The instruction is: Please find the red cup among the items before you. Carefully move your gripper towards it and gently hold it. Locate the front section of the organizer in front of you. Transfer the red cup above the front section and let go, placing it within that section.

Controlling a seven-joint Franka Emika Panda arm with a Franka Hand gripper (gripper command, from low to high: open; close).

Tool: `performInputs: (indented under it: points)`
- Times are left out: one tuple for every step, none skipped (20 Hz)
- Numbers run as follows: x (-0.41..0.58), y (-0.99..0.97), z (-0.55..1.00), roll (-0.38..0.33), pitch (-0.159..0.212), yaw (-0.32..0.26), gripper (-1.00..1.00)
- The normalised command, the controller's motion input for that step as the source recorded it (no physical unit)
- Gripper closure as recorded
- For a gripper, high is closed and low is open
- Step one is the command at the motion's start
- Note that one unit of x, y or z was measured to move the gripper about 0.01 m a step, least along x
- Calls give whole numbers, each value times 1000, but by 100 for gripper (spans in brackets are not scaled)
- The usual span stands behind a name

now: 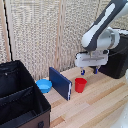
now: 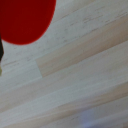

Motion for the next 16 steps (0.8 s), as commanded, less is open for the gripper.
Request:
performInputs:
  points:
    - [0,-60,-391,0,-21,0,-100]
    - [0,-46,-389,0,-26,0,-100]
    - [0,-43,-394,0,-24,0,-100]
    - [0,-37,-400,0,-27,0,-100]
    - [6,-11,-400,0,-24,0,-100]
    - [17,-3,-397,0,-10,-3,-100]
    - [43,0,-371,0,0,-21,-100]
    - [71,0,-354,0,0,-31,-100]
    - [131,66,-346,-11,6,-50,-100]
    - [180,117,-343,-28,14,-60,-100]
    - [209,126,-326,-28,16,-65,-100]
    - [249,177,-317,-27,10,-75,-100]
    - [274,137,-300,-9,2,-78,100]
    - [260,106,-251,0,0,-72,100]
    - [194,89,-157,0,0,-63,100]
    - [100,23,-57,0,0,-33,100]
